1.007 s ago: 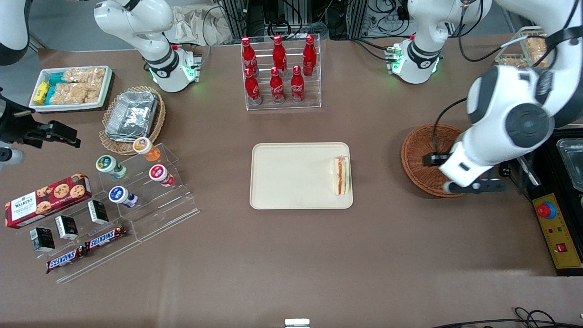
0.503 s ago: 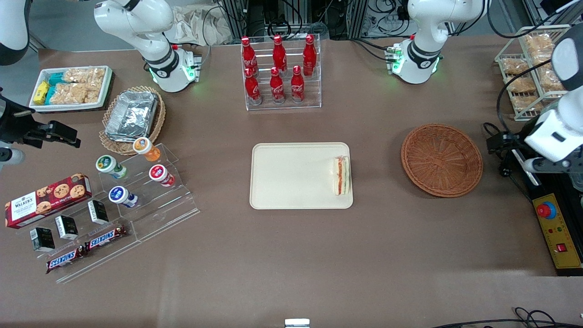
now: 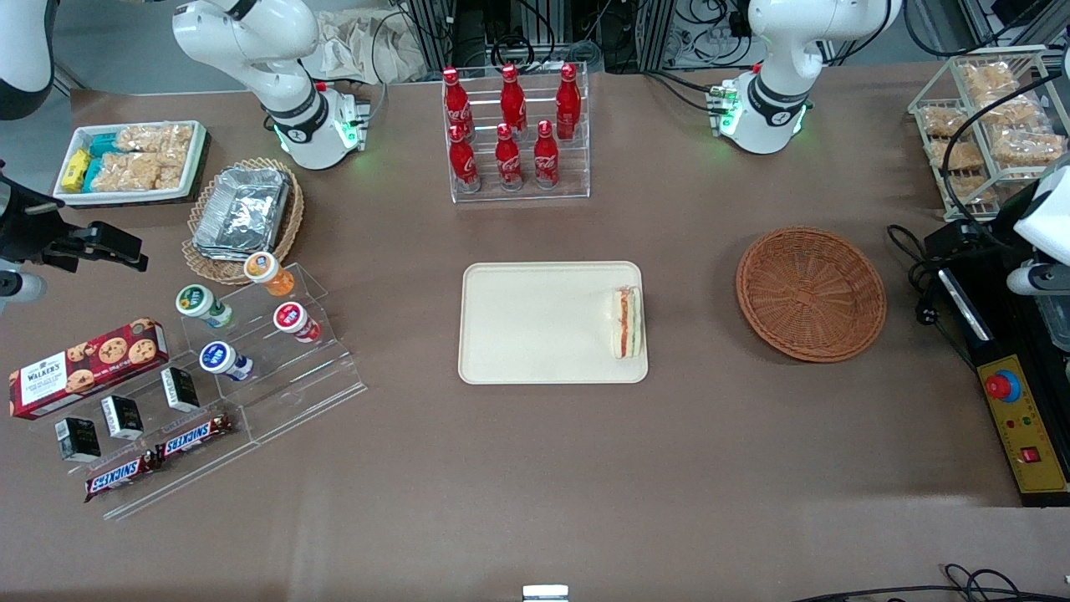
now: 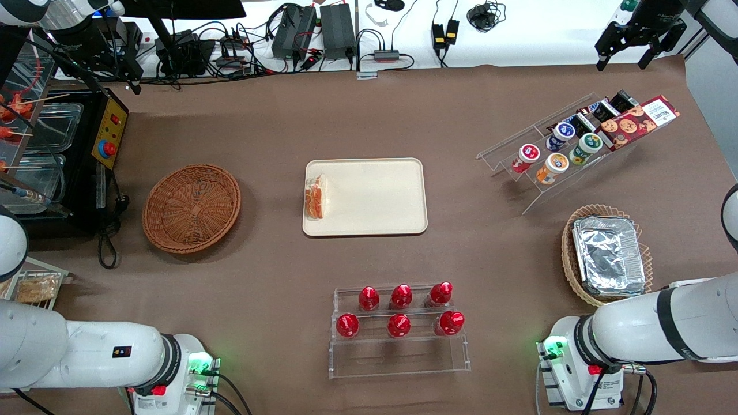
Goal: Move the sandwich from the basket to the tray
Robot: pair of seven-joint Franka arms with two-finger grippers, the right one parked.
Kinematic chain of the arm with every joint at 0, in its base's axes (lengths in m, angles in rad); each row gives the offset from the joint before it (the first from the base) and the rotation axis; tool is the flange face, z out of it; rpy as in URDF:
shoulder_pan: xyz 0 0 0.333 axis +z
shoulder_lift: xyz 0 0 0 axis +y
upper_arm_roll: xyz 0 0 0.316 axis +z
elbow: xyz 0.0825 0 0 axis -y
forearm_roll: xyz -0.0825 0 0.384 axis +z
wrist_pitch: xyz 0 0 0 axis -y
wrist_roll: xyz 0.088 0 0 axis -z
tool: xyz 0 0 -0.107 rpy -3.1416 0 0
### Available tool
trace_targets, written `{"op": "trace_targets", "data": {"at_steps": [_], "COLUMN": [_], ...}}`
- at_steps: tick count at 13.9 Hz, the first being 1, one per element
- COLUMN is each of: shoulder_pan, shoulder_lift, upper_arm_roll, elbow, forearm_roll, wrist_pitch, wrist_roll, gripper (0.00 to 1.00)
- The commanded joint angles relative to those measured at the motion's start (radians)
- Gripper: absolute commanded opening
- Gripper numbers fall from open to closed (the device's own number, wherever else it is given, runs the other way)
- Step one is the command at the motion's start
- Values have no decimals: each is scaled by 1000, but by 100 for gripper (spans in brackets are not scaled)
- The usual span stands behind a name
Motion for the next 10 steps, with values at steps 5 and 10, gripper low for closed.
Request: {"op": "trace_targets", "data": {"at_steps": [5,10], "shoulder_pan": [14,14], "shoulder_lift": [1,3], "upper_arm_roll": [-9,-9], "elbow": [18,18], "forearm_roll": [-20,-20], "wrist_pitch": [-25,-23], "wrist_roll": [7,1], "gripper": [100,100]}}
